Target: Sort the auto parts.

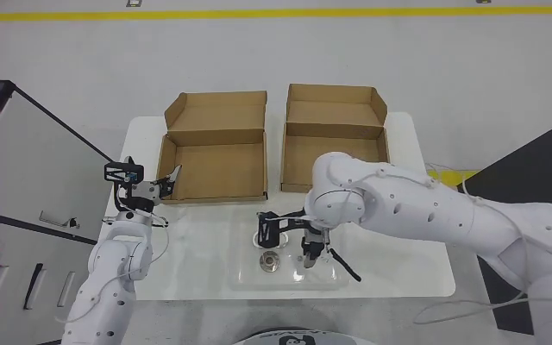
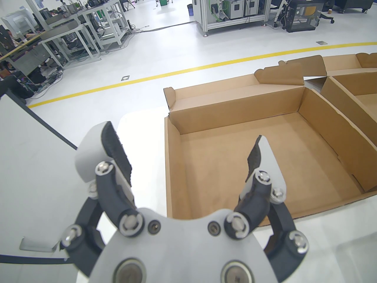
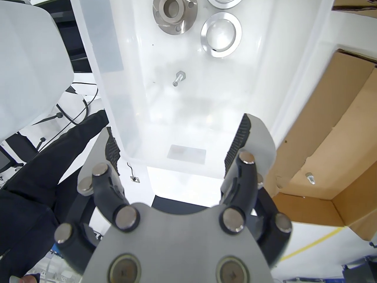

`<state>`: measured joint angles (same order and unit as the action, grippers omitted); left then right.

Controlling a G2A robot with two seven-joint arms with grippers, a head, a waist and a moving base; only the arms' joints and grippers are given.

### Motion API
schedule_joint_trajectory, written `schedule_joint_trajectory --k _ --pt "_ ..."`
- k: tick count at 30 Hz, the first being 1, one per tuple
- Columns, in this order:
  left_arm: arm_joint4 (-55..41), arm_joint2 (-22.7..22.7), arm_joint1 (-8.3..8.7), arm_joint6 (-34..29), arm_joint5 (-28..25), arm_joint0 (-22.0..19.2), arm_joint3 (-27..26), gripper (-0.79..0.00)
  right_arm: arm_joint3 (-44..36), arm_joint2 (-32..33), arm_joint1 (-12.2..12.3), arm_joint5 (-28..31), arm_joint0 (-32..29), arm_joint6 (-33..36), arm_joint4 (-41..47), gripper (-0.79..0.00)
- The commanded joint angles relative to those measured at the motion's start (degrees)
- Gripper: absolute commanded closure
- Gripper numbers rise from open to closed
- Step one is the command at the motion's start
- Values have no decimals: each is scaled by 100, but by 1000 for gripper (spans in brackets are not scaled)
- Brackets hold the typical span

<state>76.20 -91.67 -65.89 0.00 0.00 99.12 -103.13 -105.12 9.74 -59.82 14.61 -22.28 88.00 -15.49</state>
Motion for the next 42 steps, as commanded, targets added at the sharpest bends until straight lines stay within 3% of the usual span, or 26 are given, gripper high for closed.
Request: schedule_joint_trajectory --k 1,5,17,21,22,23,24,42 --pt "0 0 0 0 0 0 0 -785 26 0 -16 29 -56 0 -33 -748" --pt "0 0 0 0 0 0 0 -785 114 0 -60 89 -184 0 -127 -757" --pt "0 0 0 0 0 0 0 -785 204 0 -93 152 -287 0 -202 -576" --pt "0 0 0 0 0 0 0 -785 204 0 -93 152 -287 0 -202 -566" --pt "0 0 0 0 0 0 0 -785 204 0 -93 152 -287 0 -202 -576" --pt "0 0 0 0 0 0 0 -785 204 0 -93 152 -287 0 -202 -637" --pt "0 0 0 0 0 0 0 -785 204 0 -93 152 -287 0 -202 -785" --pt "0 0 0 0 0 0 0 -785 248 0 -120 160 -398 -40 -261 -785"
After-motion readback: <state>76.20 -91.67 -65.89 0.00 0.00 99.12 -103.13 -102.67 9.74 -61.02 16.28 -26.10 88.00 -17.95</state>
